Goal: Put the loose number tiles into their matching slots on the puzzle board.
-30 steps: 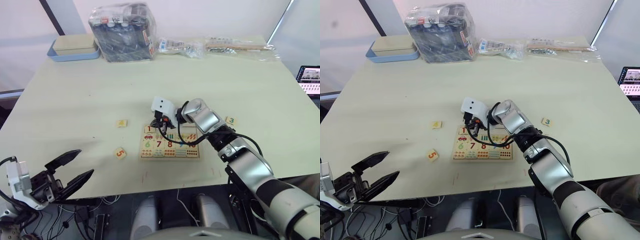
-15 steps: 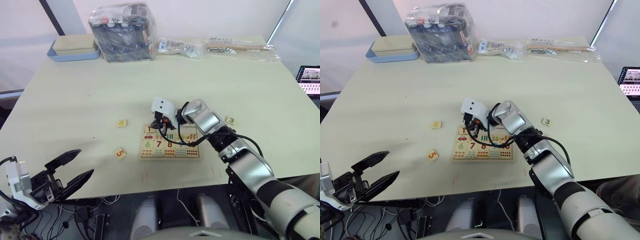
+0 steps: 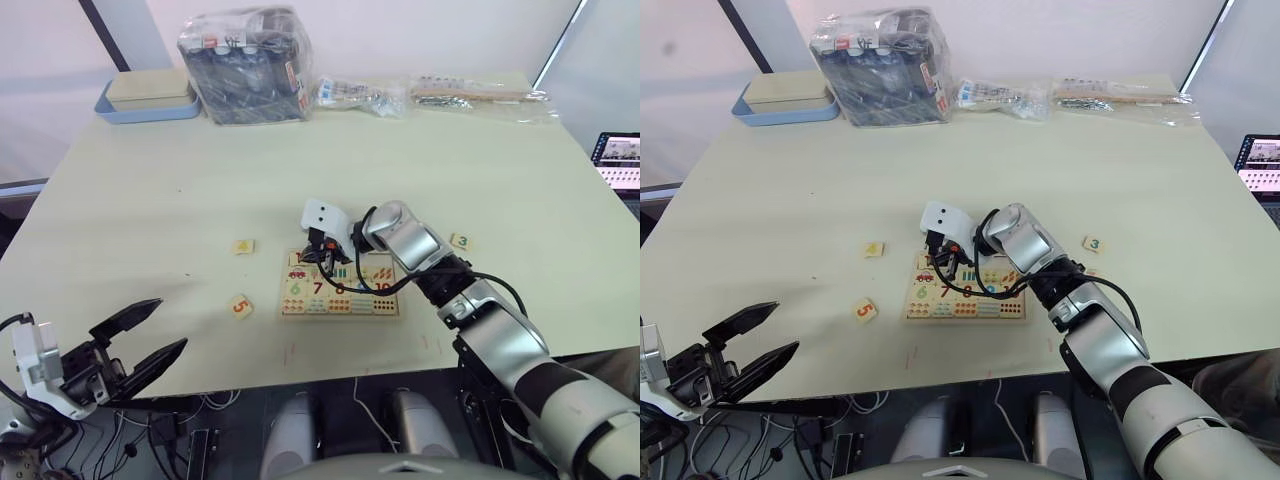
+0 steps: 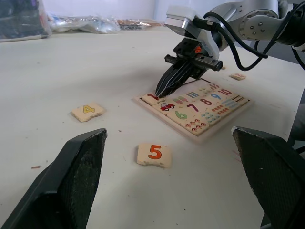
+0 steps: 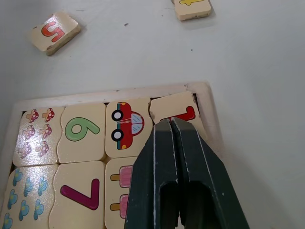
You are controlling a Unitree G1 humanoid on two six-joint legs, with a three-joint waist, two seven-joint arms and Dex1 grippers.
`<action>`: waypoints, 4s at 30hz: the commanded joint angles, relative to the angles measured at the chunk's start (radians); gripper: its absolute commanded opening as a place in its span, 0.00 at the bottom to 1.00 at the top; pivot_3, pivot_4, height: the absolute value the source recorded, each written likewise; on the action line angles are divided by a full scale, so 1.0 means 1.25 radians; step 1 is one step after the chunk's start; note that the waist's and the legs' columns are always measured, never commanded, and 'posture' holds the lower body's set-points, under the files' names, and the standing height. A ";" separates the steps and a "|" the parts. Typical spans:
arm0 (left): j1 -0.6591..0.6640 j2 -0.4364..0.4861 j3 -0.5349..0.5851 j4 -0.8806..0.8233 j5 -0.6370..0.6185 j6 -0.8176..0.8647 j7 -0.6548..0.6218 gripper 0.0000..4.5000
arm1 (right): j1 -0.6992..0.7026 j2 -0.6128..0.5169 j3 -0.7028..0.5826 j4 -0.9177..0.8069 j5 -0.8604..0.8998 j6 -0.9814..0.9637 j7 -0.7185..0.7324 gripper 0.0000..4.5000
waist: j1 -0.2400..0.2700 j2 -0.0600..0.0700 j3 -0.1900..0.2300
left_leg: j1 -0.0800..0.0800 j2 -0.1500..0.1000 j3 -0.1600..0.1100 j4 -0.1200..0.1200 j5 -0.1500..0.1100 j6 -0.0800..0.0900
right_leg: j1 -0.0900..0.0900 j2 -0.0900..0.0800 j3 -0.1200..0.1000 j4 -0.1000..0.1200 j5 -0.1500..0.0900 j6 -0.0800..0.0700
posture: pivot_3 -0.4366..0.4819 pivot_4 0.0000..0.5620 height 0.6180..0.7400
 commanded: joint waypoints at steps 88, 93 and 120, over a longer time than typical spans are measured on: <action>0.013 -0.023 -0.001 -0.033 -0.012 -0.007 0.021 1.00 | 0.097 -0.053 -0.160 -0.257 0.184 0.042 -0.031 0.00 | 0.002 0.000 0.000 | 0.000 0.000 -0.001 -0.001 0.000 0.000 | -0.001 -0.005 0.000 0.000 0.000 -0.001 | 0.48 0.27 1.00; 0.031 -0.026 0.005 -0.042 -0.013 -0.008 0.027 1.00 | 0.265 -0.168 -0.212 -0.450 0.250 -0.022 0.020 0.00 | 0.003 0.000 0.000 | -0.001 0.000 -0.001 -0.001 0.000 0.000 | -0.001 -0.005 -0.001 0.000 -0.001 -0.001 | 0.48 0.27 1.00; 0.015 -0.001 0.007 0.086 0.018 -0.034 -0.014 1.00 | 0.959 -0.584 -0.785 -0.772 0.558 -0.024 0.117 0.99 | 0.051 -0.001 0.000 | -0.002 0.000 -0.003 -0.001 -0.001 0.002 | 0.002 -0.001 -0.003 -0.008 -0.002 0.000 | 0.48 0.27 1.00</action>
